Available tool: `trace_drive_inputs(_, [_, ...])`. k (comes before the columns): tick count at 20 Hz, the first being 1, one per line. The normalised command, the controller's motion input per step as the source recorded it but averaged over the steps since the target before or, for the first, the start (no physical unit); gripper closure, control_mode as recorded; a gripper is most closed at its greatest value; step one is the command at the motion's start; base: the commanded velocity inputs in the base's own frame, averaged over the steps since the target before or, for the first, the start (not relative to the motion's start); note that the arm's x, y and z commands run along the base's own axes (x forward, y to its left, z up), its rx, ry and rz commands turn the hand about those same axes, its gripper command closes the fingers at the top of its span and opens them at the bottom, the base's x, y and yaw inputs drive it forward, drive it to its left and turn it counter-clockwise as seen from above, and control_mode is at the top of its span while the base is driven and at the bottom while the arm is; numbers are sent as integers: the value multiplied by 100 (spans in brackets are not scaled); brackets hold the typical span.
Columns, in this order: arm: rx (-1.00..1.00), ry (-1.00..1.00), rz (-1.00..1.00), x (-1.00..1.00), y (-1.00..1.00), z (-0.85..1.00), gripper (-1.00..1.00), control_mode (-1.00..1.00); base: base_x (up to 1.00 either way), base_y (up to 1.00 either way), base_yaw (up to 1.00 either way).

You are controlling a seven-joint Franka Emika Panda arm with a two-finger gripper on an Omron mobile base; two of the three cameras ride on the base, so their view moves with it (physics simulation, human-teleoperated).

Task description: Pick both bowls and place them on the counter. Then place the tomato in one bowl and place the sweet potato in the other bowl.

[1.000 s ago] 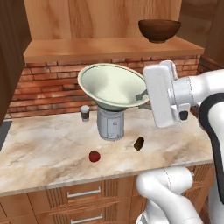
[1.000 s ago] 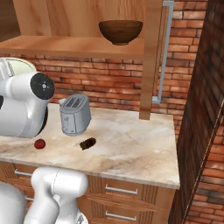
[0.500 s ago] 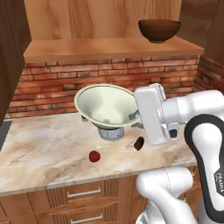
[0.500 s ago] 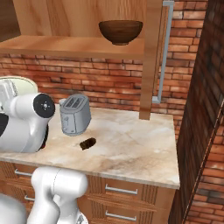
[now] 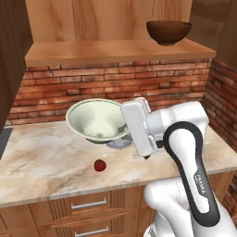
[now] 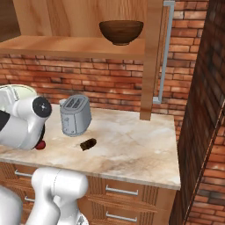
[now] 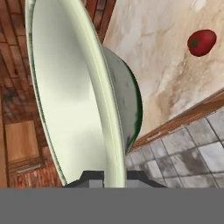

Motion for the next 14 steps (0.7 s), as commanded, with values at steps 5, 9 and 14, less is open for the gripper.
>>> trace_drive_inputs(5, [-1, 0, -1, 45, 43, -46, 100, -100, 0, 0, 0])
trace_drive_inputs(9, [0, 5, -6, 42, 50, -36, 100, -100, 0, 0, 0])
trace_drive_inputs(14, [0, 6, -7, 35, 50, -35, 100, -100, 0, 0, 0])
